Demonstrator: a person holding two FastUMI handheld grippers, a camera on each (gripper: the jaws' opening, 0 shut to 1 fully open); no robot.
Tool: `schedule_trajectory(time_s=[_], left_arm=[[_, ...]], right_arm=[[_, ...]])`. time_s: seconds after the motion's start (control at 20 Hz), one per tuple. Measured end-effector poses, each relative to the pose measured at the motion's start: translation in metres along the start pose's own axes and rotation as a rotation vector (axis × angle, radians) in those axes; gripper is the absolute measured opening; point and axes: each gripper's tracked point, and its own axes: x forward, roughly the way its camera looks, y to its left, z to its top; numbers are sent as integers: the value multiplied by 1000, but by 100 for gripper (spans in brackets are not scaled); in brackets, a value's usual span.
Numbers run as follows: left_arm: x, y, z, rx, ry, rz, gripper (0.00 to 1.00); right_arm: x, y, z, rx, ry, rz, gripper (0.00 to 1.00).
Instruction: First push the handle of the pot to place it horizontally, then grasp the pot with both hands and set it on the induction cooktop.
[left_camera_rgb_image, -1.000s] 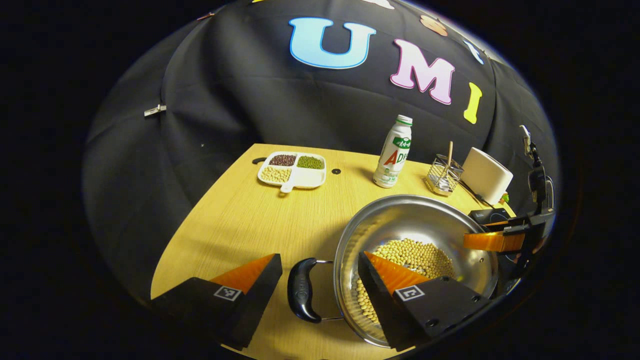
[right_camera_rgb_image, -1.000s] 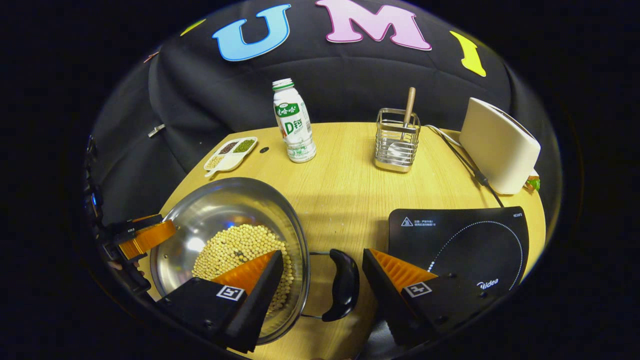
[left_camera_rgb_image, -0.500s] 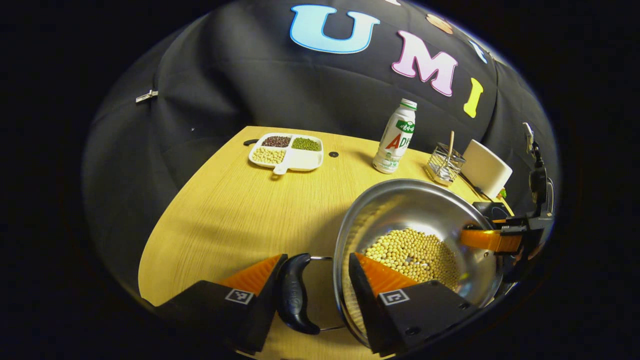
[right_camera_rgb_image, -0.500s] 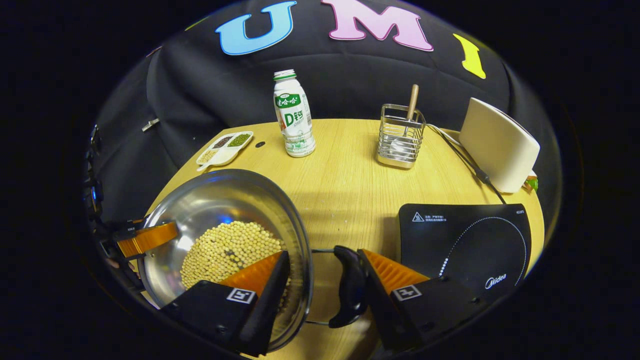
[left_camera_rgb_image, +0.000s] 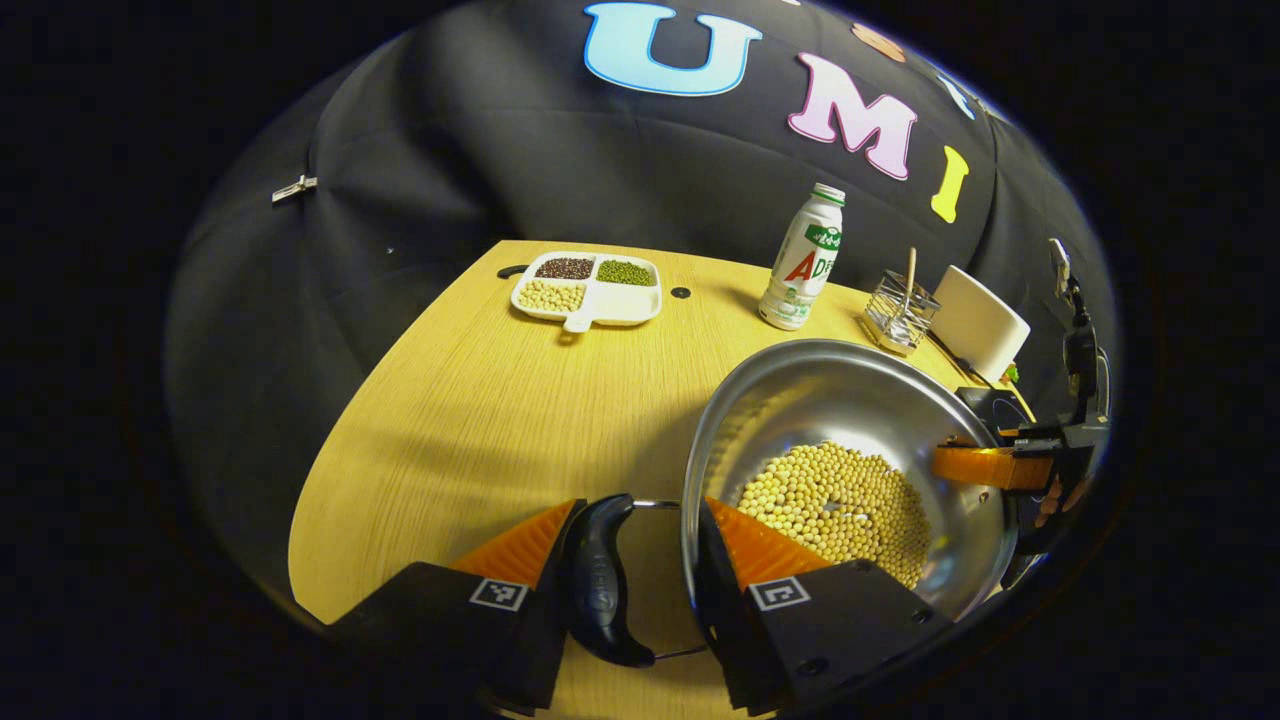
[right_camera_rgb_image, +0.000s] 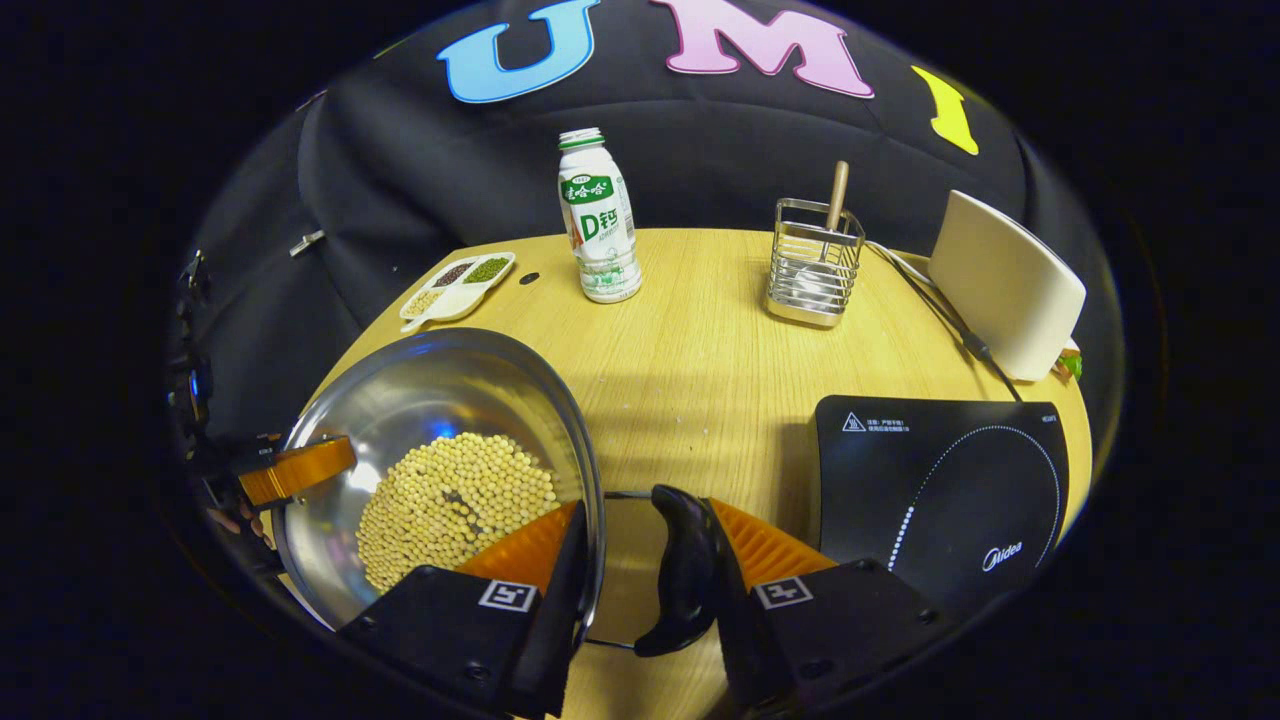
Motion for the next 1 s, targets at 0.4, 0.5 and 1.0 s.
schedule_trajectory(time_s=[0.4, 0.5, 1.0], left_arm=[[-15, -2, -7, -10, 10, 27, 61], [-25, -6, -4, -5, 2, 37, 61], [-89, -67, 29, 17, -20, 45, 61]], right_arm=[[-13, 3, -4, -48, 1, 21, 64], [-22, 4, 2, -58, -22, 26, 64], [-103, -32, 33, -49, -53, 40, 63]])
